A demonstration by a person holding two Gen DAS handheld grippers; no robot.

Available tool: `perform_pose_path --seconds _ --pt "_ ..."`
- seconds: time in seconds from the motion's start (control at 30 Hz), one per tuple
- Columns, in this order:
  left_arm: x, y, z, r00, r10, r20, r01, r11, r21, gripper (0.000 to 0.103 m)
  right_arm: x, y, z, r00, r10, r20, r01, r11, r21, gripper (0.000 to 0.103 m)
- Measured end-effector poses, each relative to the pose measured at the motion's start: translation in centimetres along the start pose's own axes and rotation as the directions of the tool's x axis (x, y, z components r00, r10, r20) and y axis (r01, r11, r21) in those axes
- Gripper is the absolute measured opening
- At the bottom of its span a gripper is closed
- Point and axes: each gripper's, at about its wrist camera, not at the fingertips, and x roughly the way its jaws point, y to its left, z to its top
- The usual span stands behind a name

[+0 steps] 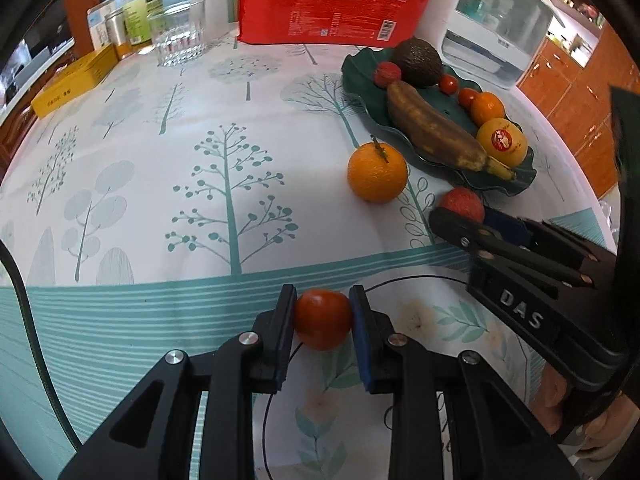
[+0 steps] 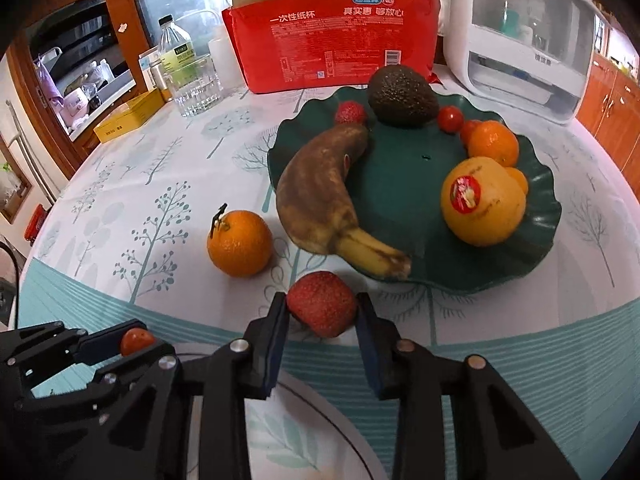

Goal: Organize fruits
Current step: 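Carry the cherry tomato and lychee over the green plate with both grippers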

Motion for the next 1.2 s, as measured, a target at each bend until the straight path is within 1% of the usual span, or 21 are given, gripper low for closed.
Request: perform_pose_path --seconds 0.17,0.3,0.43,0.6,0.77,0.9,0.97,1.1,1.2 --pt "-0.3 0.1 -0.3 1.0 -0.003 -0.02 0.003 0.999 -0.034 0.025 -1.4 -0.2 -0.7 1.0 0.019 0.001 -0.019 1.0 -0.01 0.033" --pt "-1.2 -0.9 -0.1 1.0 -0.017 -0.014 0.016 0.999 -0.034 0.025 -2.8 -0.7 -1.3 1.0 0.02 0.011 -0.019 1.0 -0.019 0.033" --pt "-2.7 -2.7 1.0 1.0 -0.028 0.01 0.028 1.0 -0.015 0.025 -4.7 -1.7 -1.2 1.0 0.016 0.024 -0.016 1.0 -0.023 0.033" --pt "-5.2 -5.3 3.9 0.998 -0.035 0.052 0.034 0.999 0.031 0.025 -7.6 -3.2 0.4 0.998 0.0 0.066 0.002 0.999 -0.032 0.033" --pt "-8.6 -8.0 8.1 0.993 -0.027 0.113 0.019 0.997 0.075 0.025 -11.4 -5.1 3.7 0.992 -0.017 0.125 0.022 0.999 -0.04 0.033" --pt "-10.9 -9.3 11.8 0.99 -0.02 0.143 0.006 0.995 0.096 0.025 -14.5 -6.2 7.5 0.983 -0.037 0.177 0.049 0.997 -0.064 0.033" --pt "-12.0 -10.1 13.8 0.987 -0.016 0.158 0.0 0.995 0.102 0.025 -15.5 -6.6 9.2 0.98 -0.04 0.193 0.053 0.996 -0.067 0.033" --pt "-13.7 -11.3 17.3 0.983 -0.012 0.183 -0.01 0.993 0.117 0.025 -17.4 -7.6 13.5 0.974 -0.038 0.225 0.052 0.997 -0.058 0.033" --pt "-14.6 -12.1 19.8 0.978 -0.005 0.211 -0.022 0.992 0.126 0.025 -18.0 -8.1 15.9 0.967 -0.047 0.249 0.06 0.997 -0.045 0.034"
